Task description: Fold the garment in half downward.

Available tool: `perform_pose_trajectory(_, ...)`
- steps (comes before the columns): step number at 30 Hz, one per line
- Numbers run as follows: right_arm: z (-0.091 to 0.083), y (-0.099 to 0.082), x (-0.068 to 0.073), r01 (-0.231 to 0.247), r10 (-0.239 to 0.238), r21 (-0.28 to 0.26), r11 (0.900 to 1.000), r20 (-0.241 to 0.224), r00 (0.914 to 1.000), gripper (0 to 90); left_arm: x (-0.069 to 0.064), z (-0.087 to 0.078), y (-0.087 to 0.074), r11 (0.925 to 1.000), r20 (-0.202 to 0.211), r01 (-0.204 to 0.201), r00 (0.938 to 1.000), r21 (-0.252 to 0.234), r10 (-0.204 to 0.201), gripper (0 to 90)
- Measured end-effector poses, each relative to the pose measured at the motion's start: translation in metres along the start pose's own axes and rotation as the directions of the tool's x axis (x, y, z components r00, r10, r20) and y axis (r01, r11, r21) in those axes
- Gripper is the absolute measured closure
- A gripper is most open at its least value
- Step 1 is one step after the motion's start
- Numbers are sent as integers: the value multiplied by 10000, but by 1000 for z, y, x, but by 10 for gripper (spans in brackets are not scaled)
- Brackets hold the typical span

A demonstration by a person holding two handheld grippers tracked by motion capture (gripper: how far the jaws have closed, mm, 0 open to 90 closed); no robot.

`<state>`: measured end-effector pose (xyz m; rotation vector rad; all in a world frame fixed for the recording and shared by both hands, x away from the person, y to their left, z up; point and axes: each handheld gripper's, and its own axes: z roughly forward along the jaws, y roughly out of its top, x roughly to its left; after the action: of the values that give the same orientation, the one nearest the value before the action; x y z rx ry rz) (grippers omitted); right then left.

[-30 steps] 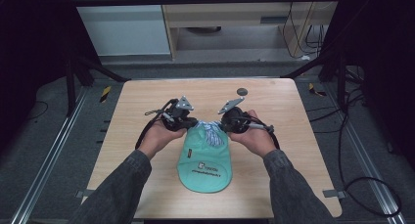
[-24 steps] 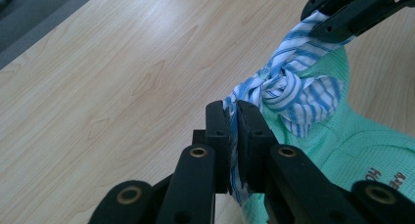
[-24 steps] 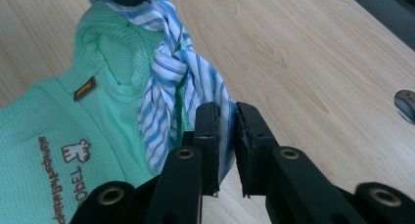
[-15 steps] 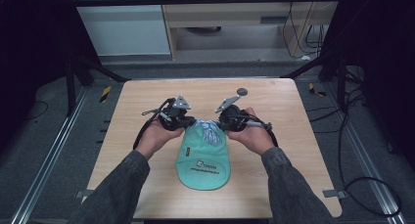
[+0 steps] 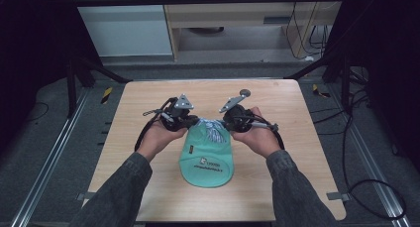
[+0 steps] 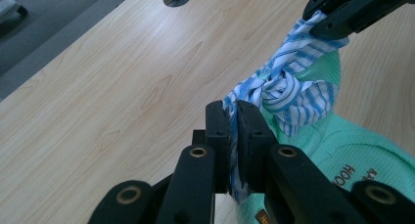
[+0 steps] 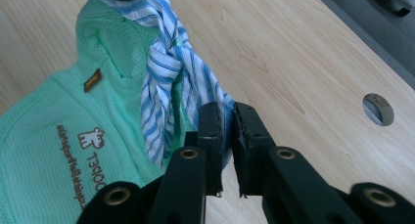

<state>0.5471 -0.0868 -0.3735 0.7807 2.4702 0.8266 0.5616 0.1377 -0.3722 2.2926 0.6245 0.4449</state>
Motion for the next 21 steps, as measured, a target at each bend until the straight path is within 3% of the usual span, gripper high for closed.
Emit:
perform_pose_trajectory(3,-1,2,1,51,-51,76,10000,-11,10000,844,1,1,-1,9998,-49,-174,9998,66,175,847)
perform_pose_trajectory(21,11,20,-20,260,-279,388,9989,488,9984,847,19,17,10,9999,-328,70,9994,82,-67,844)
